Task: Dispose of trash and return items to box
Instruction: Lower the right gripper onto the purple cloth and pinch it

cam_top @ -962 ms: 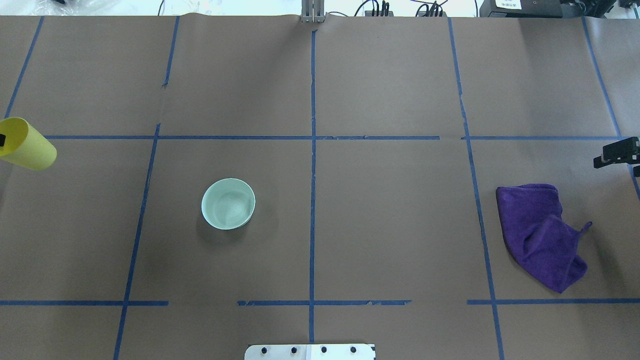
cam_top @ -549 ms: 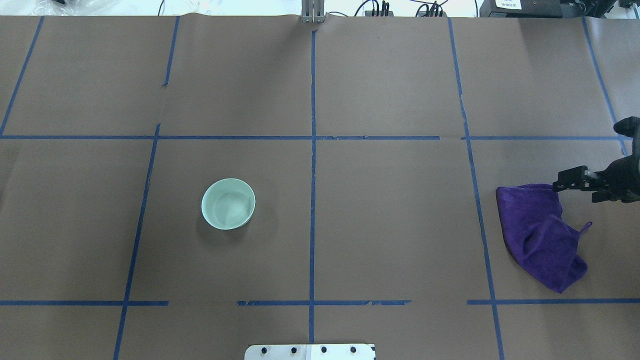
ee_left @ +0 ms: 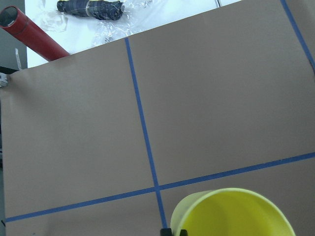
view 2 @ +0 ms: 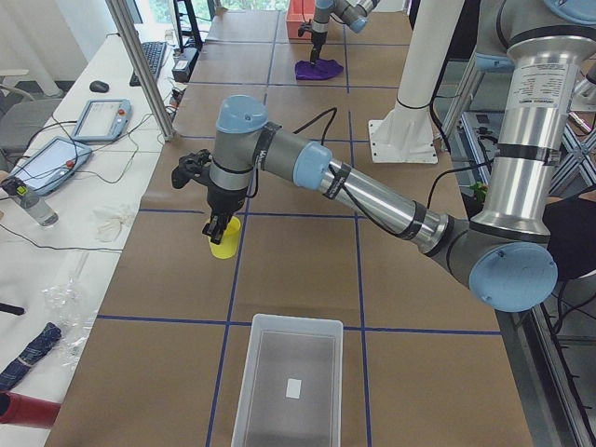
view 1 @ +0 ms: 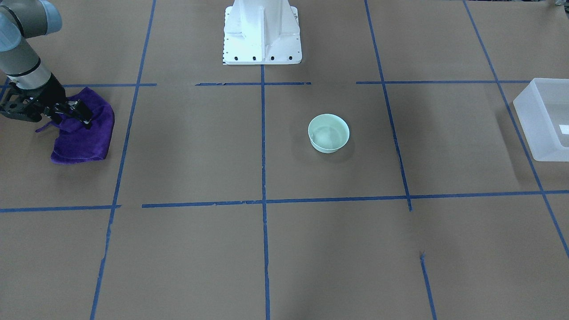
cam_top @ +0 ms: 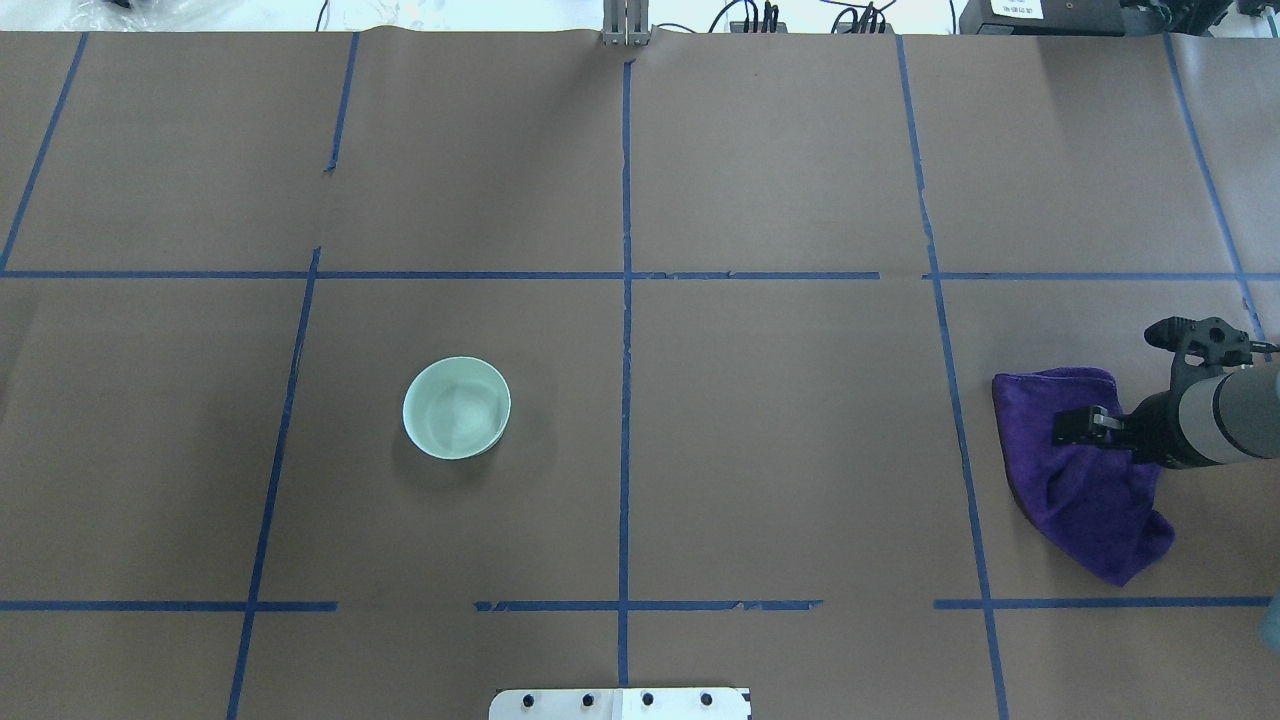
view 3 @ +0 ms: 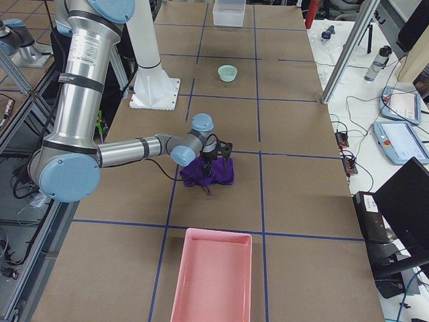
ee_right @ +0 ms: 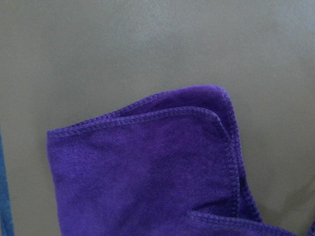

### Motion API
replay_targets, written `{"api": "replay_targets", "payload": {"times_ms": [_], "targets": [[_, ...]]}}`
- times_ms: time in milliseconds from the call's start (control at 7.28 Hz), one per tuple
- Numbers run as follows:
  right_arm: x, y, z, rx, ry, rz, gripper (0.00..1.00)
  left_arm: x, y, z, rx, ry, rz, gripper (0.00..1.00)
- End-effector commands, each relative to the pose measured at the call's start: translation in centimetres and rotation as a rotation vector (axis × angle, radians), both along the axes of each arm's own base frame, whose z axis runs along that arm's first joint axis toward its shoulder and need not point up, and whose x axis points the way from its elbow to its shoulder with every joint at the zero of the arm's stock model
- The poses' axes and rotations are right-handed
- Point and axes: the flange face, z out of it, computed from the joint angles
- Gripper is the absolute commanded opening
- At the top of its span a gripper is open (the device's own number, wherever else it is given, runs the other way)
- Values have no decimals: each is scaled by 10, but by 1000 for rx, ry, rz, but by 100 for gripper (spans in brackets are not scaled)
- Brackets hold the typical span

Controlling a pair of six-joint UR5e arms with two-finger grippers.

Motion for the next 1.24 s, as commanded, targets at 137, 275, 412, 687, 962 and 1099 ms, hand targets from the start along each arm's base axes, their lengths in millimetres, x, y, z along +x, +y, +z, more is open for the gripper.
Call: {"api": "replay_targets", "payload": {"times_ms": [137,275,412,687,962,1099], "targets": [[-6,6,24,-10,6,-20,100,-25,-6,16,9,-41,16,0],[-6,6,25,-18,8,-22,94,-26,-5,16,10,-40,16,0],[-6,6,25,-23,7,-24,51,-28,-5,16,11,-40,14,0],[-5,7,20,-16,-3,-35,0,-33,-7,29,-2,-46,26,0],[7,16,7,-9,-17,-36,0,-46,-15,79,-72,-44,34,0],[15,22,-6,-1,-36,-39,0,-52,-15,98,-100,-41,30,0]]}}
